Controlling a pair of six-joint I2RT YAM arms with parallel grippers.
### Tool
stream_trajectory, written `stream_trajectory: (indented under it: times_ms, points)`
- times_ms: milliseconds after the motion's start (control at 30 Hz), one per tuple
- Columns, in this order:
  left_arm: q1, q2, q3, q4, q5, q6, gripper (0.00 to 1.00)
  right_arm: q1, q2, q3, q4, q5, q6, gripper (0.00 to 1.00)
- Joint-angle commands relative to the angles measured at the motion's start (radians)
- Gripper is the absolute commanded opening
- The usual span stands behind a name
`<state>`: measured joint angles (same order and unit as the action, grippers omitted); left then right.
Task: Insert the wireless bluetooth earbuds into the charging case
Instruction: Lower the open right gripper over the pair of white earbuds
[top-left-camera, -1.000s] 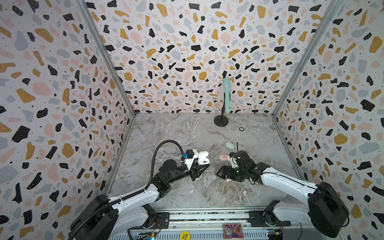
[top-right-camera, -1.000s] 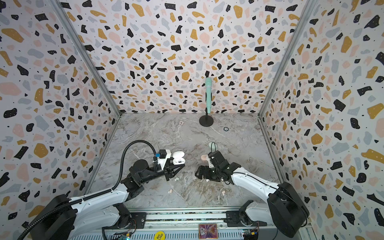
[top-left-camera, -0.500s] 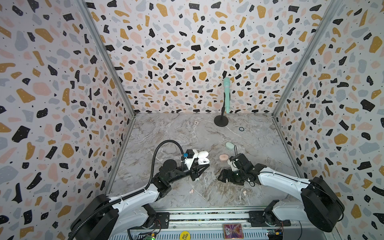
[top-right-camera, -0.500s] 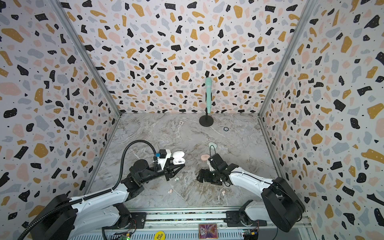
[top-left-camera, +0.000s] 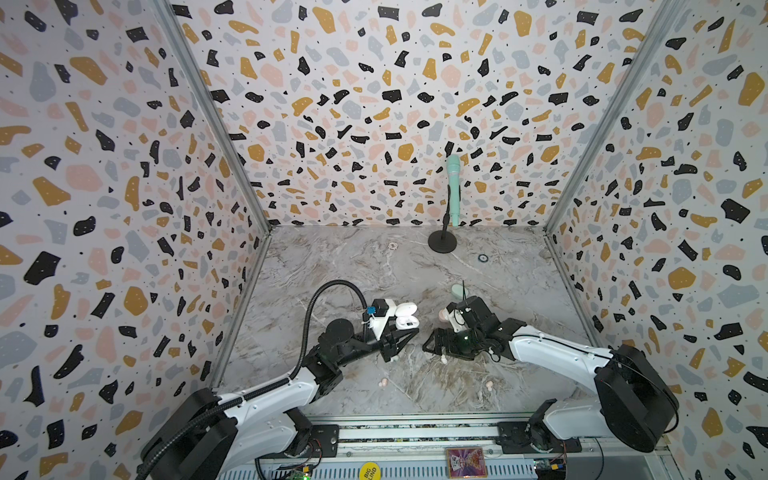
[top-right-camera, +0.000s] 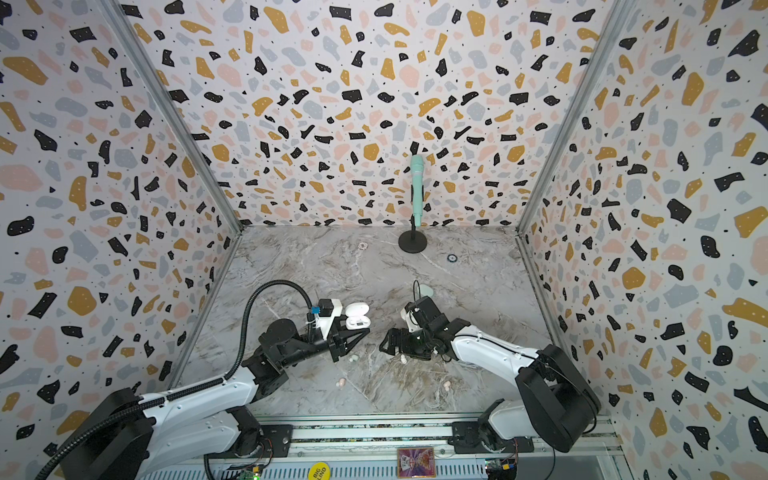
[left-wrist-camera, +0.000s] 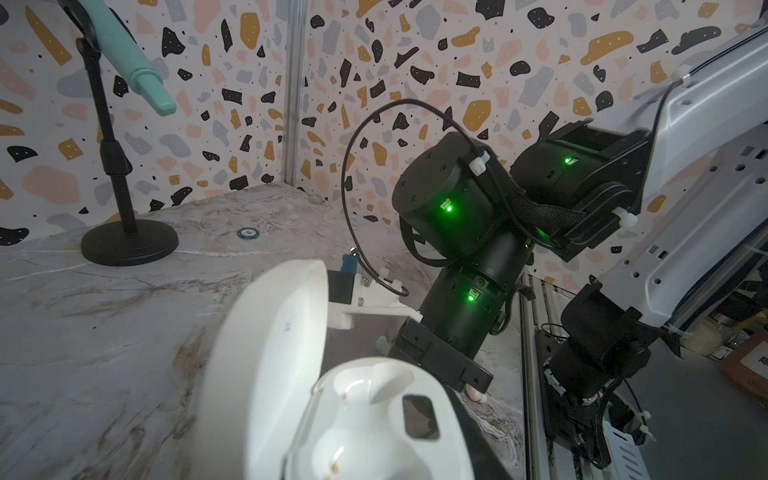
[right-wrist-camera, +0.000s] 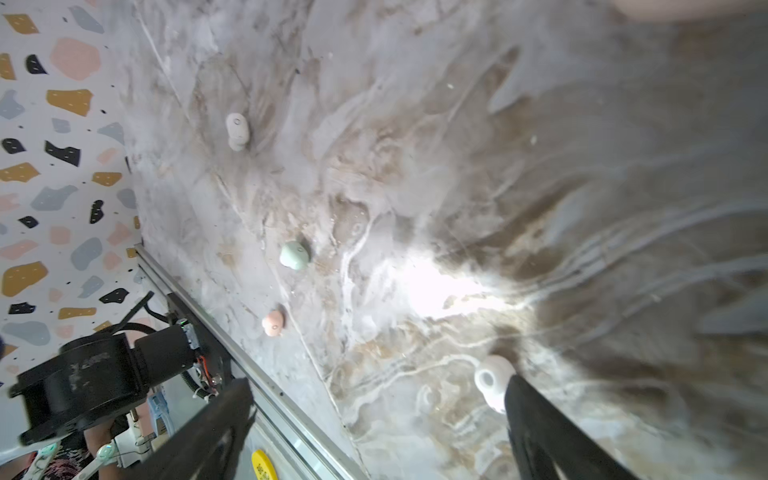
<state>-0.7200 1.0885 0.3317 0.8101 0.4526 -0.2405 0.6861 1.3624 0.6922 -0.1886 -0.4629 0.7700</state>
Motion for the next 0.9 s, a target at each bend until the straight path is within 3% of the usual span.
stream_trajectory:
  times_ms: [0,333,567,867]
  points:
    - [0.005,-0.009,-0.008,0.061,-0.003,-0.001,0.14,0.006,-0.002,0.040,-0.028,-0.014,0.001,0.96]
    - [0.007,-0.008,-0.007,0.060,-0.004,-0.003,0.14,0.012,-0.033,0.009,-0.163,0.134,-0.047,0.93]
    - [0.008,-0.016,-0.011,0.059,-0.010,-0.010,0.14,0.035,0.015,0.012,-0.190,0.215,-0.065,0.74]
    - [0.049,-0.079,-0.045,0.035,-0.064,-0.068,0.14,0.066,0.090,0.006,-0.122,0.211,-0.024,0.65]
